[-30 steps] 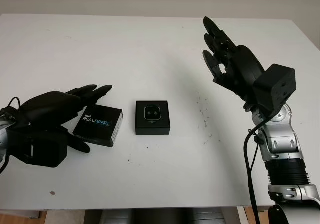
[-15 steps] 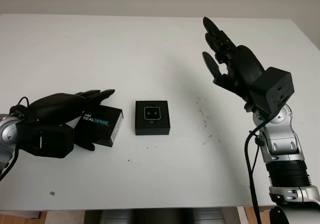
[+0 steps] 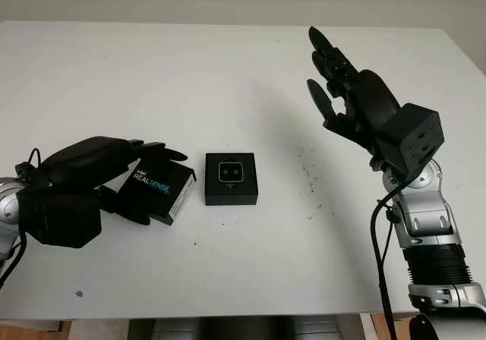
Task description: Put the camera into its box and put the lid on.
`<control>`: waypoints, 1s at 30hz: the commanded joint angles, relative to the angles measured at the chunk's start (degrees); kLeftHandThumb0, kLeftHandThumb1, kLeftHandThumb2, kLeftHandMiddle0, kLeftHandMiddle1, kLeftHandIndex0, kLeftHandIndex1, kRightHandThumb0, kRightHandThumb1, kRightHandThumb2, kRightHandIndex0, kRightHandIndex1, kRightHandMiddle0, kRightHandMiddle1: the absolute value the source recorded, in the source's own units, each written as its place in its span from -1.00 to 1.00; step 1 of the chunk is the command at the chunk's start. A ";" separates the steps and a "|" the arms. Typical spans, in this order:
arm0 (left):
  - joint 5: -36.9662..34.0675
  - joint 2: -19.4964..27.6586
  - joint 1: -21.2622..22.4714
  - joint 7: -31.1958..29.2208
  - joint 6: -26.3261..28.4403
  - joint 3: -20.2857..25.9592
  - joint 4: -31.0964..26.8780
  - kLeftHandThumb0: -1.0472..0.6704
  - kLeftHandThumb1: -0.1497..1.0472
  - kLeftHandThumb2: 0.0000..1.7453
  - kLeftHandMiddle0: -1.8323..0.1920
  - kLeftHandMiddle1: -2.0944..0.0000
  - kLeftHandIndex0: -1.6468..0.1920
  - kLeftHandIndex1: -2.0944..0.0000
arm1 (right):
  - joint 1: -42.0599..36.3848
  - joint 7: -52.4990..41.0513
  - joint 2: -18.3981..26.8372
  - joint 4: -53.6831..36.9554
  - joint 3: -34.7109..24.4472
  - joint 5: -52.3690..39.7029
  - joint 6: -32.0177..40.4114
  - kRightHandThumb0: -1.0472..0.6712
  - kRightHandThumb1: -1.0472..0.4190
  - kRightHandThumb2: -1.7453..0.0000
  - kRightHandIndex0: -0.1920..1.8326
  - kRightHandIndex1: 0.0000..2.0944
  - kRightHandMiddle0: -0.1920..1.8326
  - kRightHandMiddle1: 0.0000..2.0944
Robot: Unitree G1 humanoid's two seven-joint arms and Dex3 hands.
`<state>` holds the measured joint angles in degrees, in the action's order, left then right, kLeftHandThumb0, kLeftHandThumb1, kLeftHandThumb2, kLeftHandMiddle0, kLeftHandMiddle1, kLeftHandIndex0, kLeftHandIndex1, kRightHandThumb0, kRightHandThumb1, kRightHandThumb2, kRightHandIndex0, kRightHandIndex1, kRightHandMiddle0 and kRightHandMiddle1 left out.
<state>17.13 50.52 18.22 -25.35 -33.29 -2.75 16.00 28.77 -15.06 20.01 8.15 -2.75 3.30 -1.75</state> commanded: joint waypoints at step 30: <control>1.46 -8.50 -0.38 -0.90 40.29 4.50 -26.07 -0.14 0.97 -0.92 0.37 -0.65 0.46 -0.46 | -1.18 0.48 -0.64 -0.10 1.30 0.73 -2.47 -0.55 -1.00 0.37 -0.74 -0.92 -0.71 -1.00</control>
<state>19.54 42.31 16.30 -25.08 5.16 1.08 -7.67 27.80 -14.94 19.25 8.20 -1.44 3.74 -3.29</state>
